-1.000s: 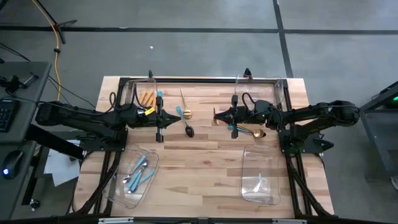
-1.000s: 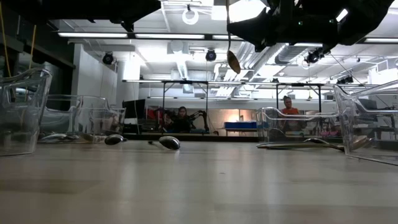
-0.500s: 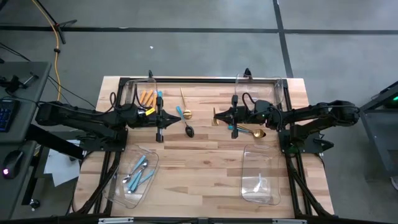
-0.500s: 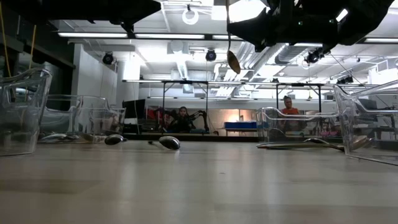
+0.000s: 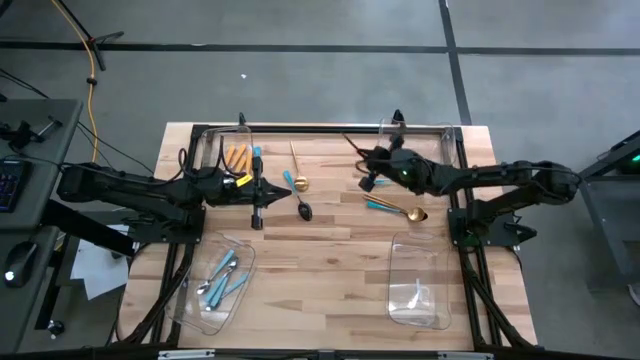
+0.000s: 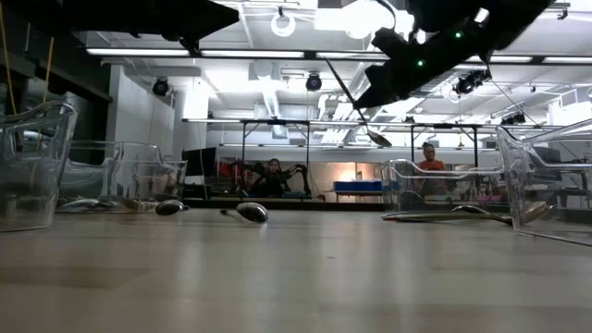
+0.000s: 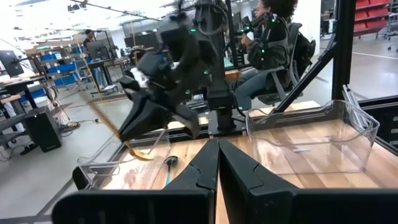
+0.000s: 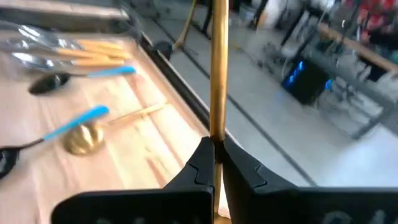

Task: Sort silverware by color (type)
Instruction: Put the gold spoon into the top right transparent bin

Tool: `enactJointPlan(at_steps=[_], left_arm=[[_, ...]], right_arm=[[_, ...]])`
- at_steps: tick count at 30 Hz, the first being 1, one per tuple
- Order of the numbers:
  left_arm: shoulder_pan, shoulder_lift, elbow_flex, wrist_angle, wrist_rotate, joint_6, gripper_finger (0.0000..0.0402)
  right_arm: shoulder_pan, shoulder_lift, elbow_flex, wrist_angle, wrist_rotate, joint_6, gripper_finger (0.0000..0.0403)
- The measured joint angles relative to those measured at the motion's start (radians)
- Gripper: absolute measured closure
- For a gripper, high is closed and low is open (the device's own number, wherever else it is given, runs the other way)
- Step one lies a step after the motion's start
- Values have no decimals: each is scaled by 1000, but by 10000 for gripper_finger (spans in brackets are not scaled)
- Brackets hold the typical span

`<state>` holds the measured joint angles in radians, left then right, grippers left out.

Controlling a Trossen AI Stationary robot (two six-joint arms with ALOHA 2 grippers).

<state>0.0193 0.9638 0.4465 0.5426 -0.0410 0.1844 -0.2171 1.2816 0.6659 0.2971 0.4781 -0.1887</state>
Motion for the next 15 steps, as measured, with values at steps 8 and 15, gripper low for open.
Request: enactJointPlan(at_steps=[8,15], left_arm=[[0,0,0,0,0,0,398],[0,0,0,0,0,0,398]], right_arm=[[-18,0,64,-84,-167,31,403],[-36,0,65,-97,41,-3,403]])
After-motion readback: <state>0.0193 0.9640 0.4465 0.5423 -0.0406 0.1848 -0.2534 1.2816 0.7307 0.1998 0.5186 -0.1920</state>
